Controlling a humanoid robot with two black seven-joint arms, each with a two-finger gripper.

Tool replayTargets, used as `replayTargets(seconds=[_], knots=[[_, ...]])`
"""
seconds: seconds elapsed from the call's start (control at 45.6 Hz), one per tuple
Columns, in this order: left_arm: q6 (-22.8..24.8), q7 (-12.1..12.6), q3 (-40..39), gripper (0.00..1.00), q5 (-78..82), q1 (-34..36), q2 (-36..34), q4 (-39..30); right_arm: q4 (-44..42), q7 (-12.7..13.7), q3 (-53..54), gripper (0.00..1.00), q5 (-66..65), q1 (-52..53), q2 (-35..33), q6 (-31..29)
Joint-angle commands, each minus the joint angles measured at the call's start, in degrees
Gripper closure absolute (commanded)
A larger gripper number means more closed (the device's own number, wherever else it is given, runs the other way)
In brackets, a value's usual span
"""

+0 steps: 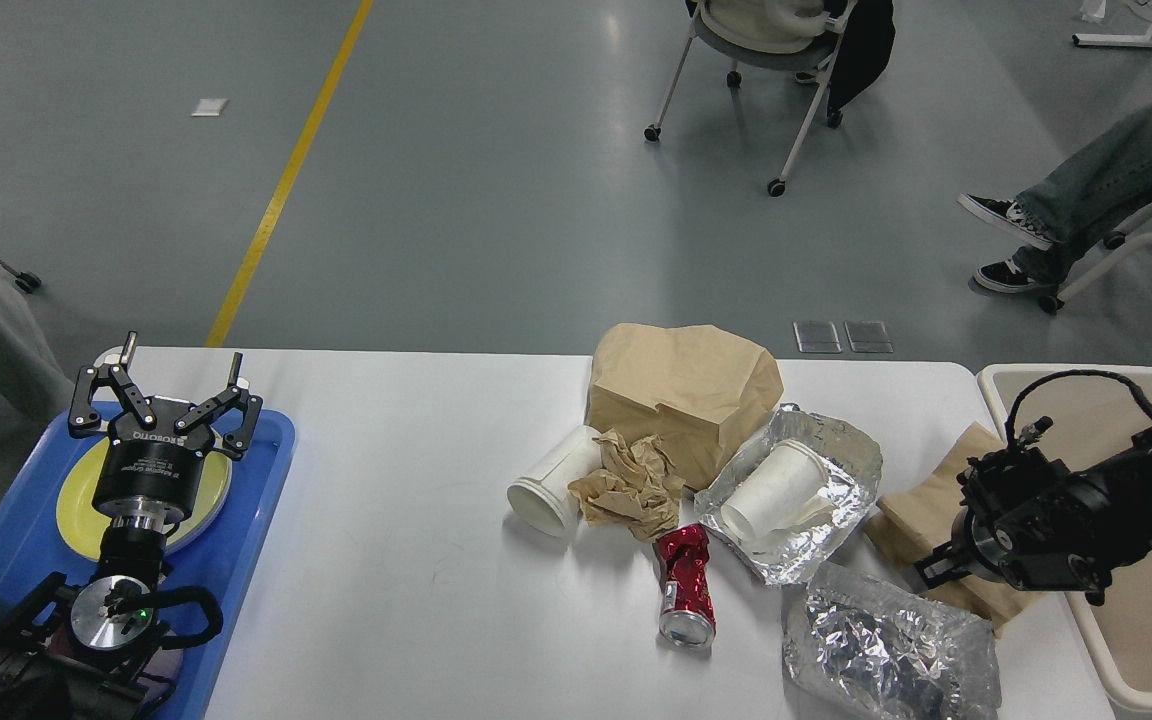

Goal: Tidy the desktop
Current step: 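Lower the brown paper bag into the white bin with the right gripper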

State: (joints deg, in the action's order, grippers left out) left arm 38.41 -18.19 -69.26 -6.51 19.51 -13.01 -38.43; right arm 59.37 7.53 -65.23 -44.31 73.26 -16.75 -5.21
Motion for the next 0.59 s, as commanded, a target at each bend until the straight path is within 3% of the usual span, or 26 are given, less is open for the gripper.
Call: replayTargets(seconds=[0.0, 0.197, 0.285, 0.329, 0.438, 0.57], knots=[[0.0, 0.0, 0.0, 0.04, 0.0, 0.0, 0.0, 0.0, -5.3, 0.0, 0.1, 0.06, 1.5, -4.2, 1.8, -0.1], [0.0, 0.0, 0.0, 0.04, 0.0, 0.0, 0.0, 0.0, -10.4, 0.0, 0.1, 0.07, 4.8, -7.3, 3.6, 0.0], [0.0, 0.0, 0.0, 0.04, 0.0, 0.0, 0.0, 0.0, -11.1, 0.0, 0.1, 0.12, 5.8, -7.6, 3.8, 0.0], [0.0, 0.0, 0.0, 0.04, 0.0, 0.0, 0.0, 0.0, -11.1, 0.1, 0.1, 0.27, 6.3, -7.7, 3.8, -0.1], [0.0, 0.0, 0.0, 0.04, 0.0, 0.0, 0.0, 0.0, -10.3, 0.2, 0.5, 1.0, 7.0, -7.8, 3.8, -0.2], [0.0, 0.0, 0.0, 0.04, 0.0, 0.0, 0.0, 0.0, -9.7, 0.3, 0.8, 1.0, 8.4, -6.9, 3.4, -0.3]])
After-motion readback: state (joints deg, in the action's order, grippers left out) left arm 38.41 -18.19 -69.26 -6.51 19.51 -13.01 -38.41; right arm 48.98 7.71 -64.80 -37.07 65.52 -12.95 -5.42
